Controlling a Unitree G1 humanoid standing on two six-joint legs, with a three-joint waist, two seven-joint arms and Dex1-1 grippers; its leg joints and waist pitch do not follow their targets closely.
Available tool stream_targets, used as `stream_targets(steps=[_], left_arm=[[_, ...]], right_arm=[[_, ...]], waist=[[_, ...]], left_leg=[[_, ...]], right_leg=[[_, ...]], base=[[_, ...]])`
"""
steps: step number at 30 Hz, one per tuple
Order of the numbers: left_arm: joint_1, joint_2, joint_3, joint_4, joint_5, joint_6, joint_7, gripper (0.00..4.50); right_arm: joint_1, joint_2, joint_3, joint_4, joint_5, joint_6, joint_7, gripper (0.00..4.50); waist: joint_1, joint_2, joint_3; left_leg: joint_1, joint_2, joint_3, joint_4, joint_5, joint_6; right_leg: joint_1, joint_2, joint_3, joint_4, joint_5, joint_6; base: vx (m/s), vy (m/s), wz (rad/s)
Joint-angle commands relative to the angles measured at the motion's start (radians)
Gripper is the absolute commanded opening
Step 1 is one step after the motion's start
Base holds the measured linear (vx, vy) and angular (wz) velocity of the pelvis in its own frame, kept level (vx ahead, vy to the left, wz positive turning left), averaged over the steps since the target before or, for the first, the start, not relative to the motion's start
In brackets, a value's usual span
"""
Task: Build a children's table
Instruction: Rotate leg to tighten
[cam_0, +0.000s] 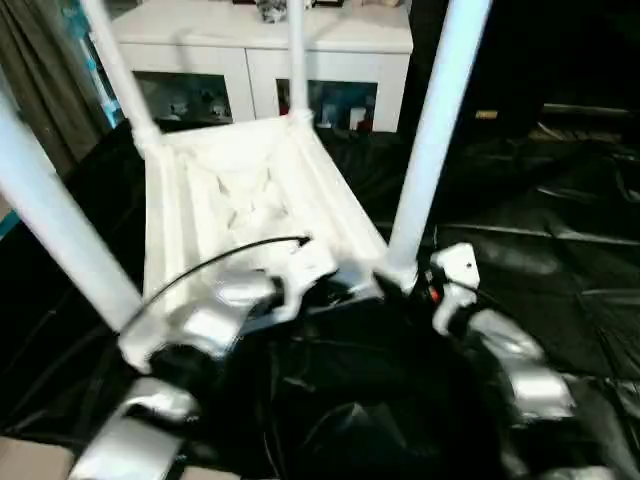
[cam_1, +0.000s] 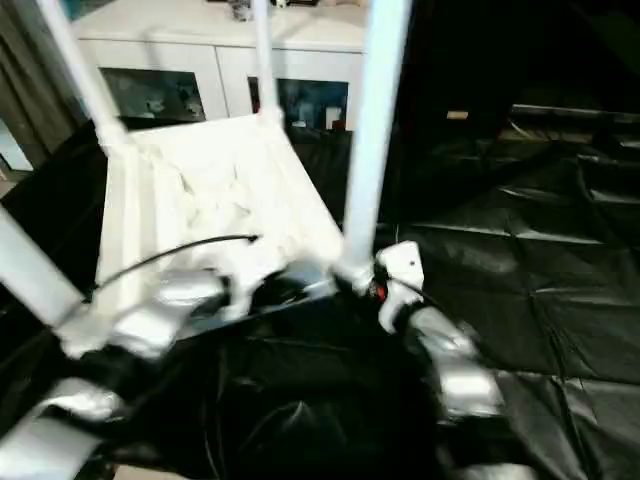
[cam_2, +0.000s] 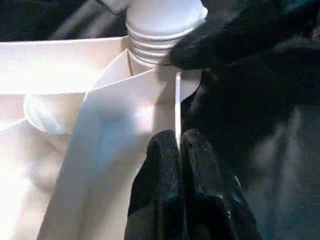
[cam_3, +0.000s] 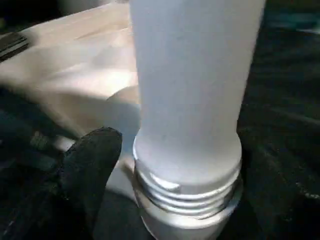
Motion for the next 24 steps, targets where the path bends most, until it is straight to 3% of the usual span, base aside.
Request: stream_targets(steps=[1,3,7,13,16,24], left_arm=[[0.019,-0.008,-0.053,-0.016,-0.016,-0.02,-0.084,0.0],[0.023,0.023,-0.06,-0.03,-0.022,-0.014,-0.142,0.0],[0.029,0.068,-0.072,-0.056,-0.035,-0.007,-0.24,0.0],[0.018,0.093,-0.074,-0.05,-0.033,-0.02,-0.284,0.0],[0.009,0.093,-0.071,-0.042,-0.031,-0.022,-0.278,0.0],[0.006,0.082,-0.057,-0.031,-0.026,-0.022,-0.232,0.0]], right_arm=[[0.0,-0.006,0.074,-0.044,0.02,0.023,0.108,3.87],[0.007,-0.049,0.075,-0.071,0.033,0.04,0.182,3.87],[0.015,-0.111,0.083,-0.099,0.047,0.063,0.27,3.87],[0.02,-0.166,0.108,-0.118,0.051,0.087,0.352,3.87],[0.018,-0.161,0.099,-0.12,0.062,0.103,0.363,3.49],[0.044,-0.15,0.106,-0.138,0.075,0.122,0.351,2.87]], waist=[[0.005,-0.017,-0.05],[0.012,-0.015,-0.054],[0.026,-0.015,-0.057],[0.035,-0.013,-0.051],[0.041,-0.013,-0.05],[0.046,-0.013,-0.054]], left_leg=[[0.007,0.061,-0.028,-0.071,-0.205,0.08],[0.008,0.063,-0.027,-0.067,-0.153,0.101],[0.006,0.065,-0.023,-0.06,-0.103,0.125],[0.01,0.067,-0.023,-0.065,-0.166,0.097],[0.012,0.067,-0.024,-0.068,-0.189,0.069],[0.01,0.066,-0.024,-0.063,-0.146,0.081]], right_leg=[[0.03,-0.064,0.044,-0.076,-0.169,-0.237],[0.033,-0.061,0.041,-0.062,-0.06,-0.266],[0.037,-0.061,0.036,-0.048,0.03,-0.296],[0.035,-0.063,0.037,-0.057,-0.066,-0.288],[0.033,-0.066,0.04,-0.063,-0.121,-0.273],[0.035,-0.064,0.038,-0.055,-0.046,-0.279]], base=[[0.0,0.0,0.0],[0.0,0.0,0.0],[0.0,0.0,0.0],[0.0,0.0,0.0],[0.0,0.0,0.0],[0.0,0.0,0.0]])
